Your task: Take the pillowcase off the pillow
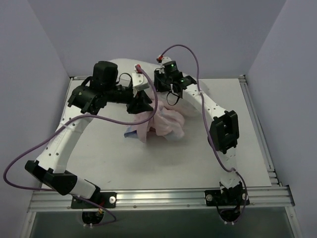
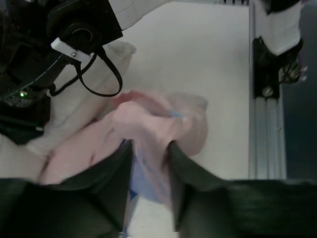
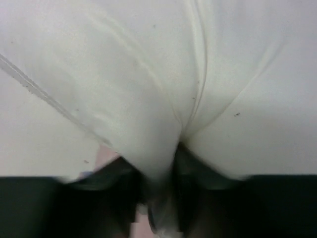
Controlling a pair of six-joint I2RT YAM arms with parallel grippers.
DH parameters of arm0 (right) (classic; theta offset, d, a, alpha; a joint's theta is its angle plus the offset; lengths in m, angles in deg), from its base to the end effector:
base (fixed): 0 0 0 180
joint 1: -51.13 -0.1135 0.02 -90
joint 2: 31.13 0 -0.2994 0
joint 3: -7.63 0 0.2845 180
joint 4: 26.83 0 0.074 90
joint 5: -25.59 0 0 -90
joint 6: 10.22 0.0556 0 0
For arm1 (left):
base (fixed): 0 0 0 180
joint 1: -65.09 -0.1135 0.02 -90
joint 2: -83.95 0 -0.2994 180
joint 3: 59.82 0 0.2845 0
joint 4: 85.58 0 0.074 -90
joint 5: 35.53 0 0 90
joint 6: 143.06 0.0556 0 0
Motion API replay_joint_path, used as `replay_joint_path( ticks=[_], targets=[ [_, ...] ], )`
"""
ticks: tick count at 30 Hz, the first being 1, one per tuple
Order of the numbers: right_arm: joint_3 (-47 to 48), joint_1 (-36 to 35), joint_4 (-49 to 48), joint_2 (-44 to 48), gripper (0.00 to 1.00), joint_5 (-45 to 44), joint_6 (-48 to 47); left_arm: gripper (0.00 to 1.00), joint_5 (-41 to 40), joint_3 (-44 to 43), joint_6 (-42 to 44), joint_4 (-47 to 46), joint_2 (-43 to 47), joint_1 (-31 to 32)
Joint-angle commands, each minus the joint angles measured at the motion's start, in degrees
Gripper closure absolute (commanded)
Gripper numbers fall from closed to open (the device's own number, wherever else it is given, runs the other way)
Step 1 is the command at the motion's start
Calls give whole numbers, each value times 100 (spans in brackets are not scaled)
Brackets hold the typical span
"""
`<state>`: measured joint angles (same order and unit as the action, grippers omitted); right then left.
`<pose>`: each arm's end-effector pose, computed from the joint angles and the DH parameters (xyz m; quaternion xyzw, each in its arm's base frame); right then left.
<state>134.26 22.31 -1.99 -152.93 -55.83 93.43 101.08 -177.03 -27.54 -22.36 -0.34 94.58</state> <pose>0.5063 0.2880 0.3478 -0.1504 0.8041 0.2643 0.5109 0.2638 -0.1956 0.5094 0.5425 0.6156 -0.3588 0.4450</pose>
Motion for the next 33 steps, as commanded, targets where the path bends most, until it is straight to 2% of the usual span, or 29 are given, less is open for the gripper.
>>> replay_joint_path(
  ticks=[1,2,3,4,8,9,10,12,13,14,16,17,18,20,22,24,29,33],
  targets=[
    [42,113,174,446,45,-32,-125,32,-38,255,873,651,-210,-49],
    [51,131,392,472,35,-67,-230,6,-90,264,1006,817,-245,29],
    [51,140,499,577,28,-258,-266,6,-413,255,1077,1002,-263,230],
    [51,148,587,648,17,-347,-292,6,-572,255,1235,1073,-255,302],
    [-317,341,676,1245,12,-445,-363,6,-1345,115,1228,1171,-79,320],
    [-397,394,658,1551,1,-453,-346,6,-1635,89,1140,1136,8,311],
    [-485,455,641,1719,0,-445,-337,6,-2212,62,931,1101,44,250],
    [-843,692,553,2297,0,-418,-302,6,-2786,44,623,900,193,57],
    [-976,806,527,2492,0,-445,-267,6,-3093,70,151,785,263,-118],
    [-1143,938,465,2703,0,-488,-205,6,-3471,123,-54,680,325,-685],
    [-1747,1474,404,3292,0,-620,-91,6,-3431,395,-545,425,518,-1530],
    [-1960,1676,386,3477,0,-899,-47,6,-3283,570,-678,284,589,-2483],
    [-2188,2130,368,3783,0,-1137,23,6,-3281,781,-767,-13,702,-2875],
    [-2839,2677,316,3979,0,-948,190,6,-3534,1431,-864,-444,782,-3937],
    [-3313,3308,341,4085,0,-666,304,6,-3607,1975,-1005,-648,748,-4397],
    [-3482,3348,447,4068,0,-1091,480,6,-3239,2232,-1005,-736,573,-4915],
    [-3860,3339,386,4041,0,-1525,815,6,-3641,2890,-1189,-973,159,-5199],
    [-3957,3339,386,3953,0,-1640,902,6,-3545,3296,-1269,-1202,132,-5340]
  ],
)
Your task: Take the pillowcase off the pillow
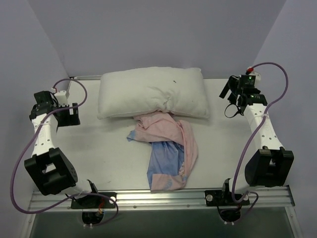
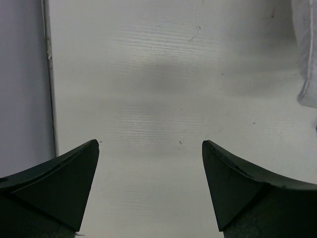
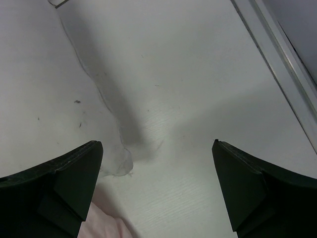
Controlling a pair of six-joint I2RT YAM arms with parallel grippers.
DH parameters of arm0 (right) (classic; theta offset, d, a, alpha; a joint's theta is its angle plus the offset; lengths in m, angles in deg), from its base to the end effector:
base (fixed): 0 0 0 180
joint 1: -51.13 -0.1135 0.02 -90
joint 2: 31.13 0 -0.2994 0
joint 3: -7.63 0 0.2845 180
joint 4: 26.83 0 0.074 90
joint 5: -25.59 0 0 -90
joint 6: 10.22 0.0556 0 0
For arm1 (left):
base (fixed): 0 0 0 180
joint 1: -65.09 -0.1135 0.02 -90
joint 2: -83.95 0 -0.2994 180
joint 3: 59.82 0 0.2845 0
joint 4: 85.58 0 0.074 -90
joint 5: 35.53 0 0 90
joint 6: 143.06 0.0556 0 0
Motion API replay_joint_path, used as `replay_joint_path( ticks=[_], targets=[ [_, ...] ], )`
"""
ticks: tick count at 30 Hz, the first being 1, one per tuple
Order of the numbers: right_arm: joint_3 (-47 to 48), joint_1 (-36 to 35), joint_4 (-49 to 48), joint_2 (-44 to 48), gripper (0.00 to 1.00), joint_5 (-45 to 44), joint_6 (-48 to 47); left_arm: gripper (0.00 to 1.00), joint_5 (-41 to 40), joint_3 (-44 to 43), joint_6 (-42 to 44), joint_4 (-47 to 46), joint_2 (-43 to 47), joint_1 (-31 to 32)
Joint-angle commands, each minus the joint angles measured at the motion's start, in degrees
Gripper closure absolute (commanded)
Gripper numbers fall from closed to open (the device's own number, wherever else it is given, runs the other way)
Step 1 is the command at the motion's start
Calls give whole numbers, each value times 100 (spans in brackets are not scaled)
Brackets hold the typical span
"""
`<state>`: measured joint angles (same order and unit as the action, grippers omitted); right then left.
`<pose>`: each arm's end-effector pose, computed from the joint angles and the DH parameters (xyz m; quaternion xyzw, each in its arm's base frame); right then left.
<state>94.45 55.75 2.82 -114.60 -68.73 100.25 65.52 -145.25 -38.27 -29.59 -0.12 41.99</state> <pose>0.3844 -0.0353 0.3702 0.2038 0.8242 0.0410 0.5267 0.3242 0.1267 0.3132 -0.0395 0.9479 0.0114 0.3158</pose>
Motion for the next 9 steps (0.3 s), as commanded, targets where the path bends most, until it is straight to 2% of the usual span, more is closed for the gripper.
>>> replay_joint_path(
  ticks=[1,9],
  targets=[
    [-12,-5,-130,102,0,-298,212,6,11,188,-230,-531,136,-81],
    [-267,-5,-429,146,0,-254,230,6,99,347,-248,-602,110,-81]
  ],
)
